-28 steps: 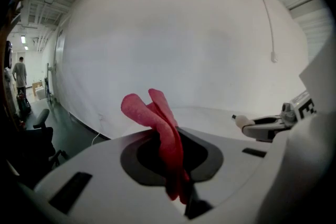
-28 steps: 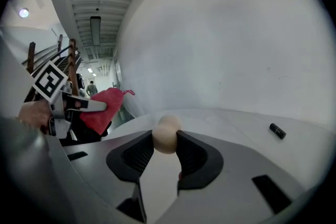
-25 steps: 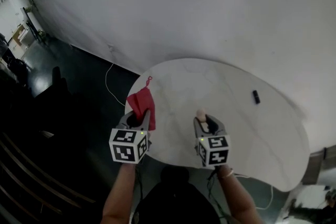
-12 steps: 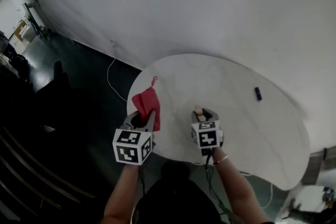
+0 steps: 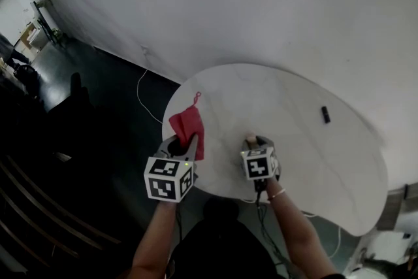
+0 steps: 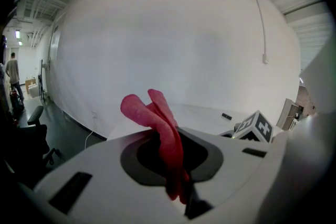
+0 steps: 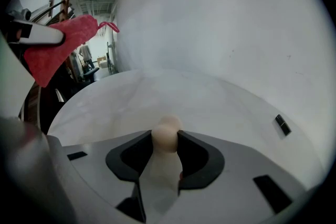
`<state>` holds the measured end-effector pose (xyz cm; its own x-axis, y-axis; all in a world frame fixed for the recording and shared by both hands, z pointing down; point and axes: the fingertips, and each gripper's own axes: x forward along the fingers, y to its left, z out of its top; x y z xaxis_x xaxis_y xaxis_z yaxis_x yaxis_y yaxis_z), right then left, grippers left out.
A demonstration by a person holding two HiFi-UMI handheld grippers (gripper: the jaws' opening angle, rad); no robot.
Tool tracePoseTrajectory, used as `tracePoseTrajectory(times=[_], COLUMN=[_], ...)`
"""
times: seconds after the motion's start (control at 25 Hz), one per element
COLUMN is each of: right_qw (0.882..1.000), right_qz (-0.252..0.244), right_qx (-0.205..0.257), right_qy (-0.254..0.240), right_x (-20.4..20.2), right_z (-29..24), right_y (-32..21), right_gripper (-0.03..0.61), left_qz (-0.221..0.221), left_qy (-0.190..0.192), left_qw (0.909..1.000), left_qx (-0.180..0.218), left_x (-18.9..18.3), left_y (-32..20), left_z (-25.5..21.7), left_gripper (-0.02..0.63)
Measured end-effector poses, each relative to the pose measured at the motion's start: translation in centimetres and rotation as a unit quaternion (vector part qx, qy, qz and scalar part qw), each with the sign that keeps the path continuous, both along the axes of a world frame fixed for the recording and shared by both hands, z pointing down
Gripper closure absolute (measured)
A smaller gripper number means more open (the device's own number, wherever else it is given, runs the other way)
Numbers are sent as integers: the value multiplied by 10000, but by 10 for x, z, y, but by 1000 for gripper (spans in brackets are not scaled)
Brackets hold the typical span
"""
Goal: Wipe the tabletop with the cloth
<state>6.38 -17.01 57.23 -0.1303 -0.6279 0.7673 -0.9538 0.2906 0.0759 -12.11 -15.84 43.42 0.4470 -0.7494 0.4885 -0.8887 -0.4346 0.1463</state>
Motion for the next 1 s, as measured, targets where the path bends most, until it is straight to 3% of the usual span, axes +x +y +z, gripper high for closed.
tracePoseTrajectory(times=[0.52,0.64,0.8,1.0], right_qw=[9981,9951,9821,9640], right_qz=[-91,-75,57,216], right_qx=[244,765,1457,2133], right_qy=[-553,-623,-1190,-1575], right_x=[-2,6,13,21], right_z=[-23,-51,-106,-159], right_y=[4,1,3,14], right_gripper=[393,393,400,494], left_qz=[-15,-16,7,54], left_qy=[16,19,0,-26], left_qw=[10000,10000,10000,9999], left_qx=[-96,-66,30,143], left_x=[-3,-1,2,8], left_y=[-1,-3,-6,-7], left_z=[7,6,3,1], left_gripper=[572,572,572,572])
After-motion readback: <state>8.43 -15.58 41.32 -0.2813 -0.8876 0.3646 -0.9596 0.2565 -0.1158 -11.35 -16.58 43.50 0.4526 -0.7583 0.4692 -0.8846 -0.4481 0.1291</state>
